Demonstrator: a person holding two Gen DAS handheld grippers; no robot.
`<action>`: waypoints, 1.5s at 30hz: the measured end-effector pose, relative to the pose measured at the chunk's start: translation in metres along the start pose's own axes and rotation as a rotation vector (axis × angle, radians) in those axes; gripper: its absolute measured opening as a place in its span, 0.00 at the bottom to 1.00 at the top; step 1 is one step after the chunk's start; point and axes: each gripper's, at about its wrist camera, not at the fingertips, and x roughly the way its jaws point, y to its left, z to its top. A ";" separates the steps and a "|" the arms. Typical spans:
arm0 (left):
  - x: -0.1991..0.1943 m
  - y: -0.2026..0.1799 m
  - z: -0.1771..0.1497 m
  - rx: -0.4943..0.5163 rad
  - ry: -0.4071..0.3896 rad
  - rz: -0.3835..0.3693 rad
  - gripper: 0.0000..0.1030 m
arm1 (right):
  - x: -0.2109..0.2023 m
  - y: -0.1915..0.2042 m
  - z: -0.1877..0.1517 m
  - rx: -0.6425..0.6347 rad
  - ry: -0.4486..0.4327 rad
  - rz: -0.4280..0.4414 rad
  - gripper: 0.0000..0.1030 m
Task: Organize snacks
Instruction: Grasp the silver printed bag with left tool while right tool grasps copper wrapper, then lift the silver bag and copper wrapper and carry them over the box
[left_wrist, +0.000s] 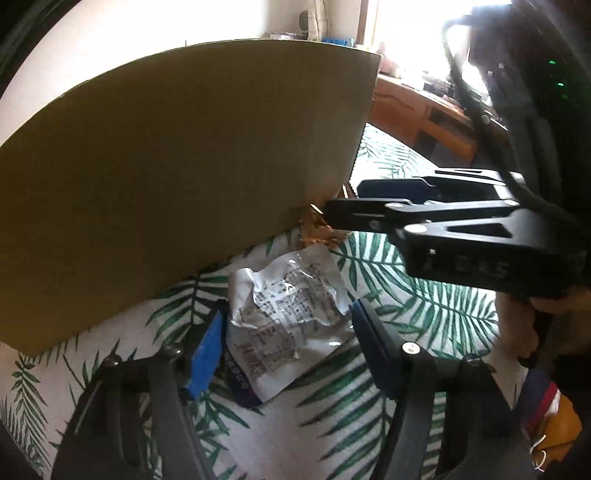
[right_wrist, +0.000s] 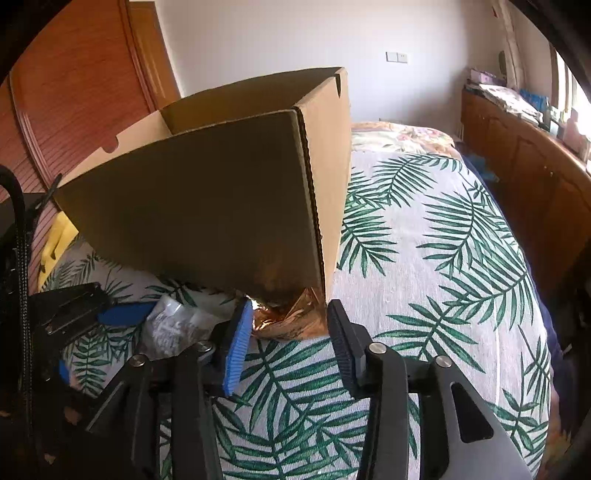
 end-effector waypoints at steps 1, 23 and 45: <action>-0.002 0.002 -0.001 -0.007 0.000 -0.009 0.60 | 0.001 0.001 0.000 -0.003 0.000 0.003 0.43; -0.044 0.014 -0.023 -0.054 -0.047 -0.013 0.28 | 0.015 0.005 -0.001 -0.023 0.055 0.019 0.60; -0.070 0.022 -0.036 -0.089 -0.110 0.013 0.28 | -0.014 0.032 -0.027 -0.118 0.039 0.014 0.28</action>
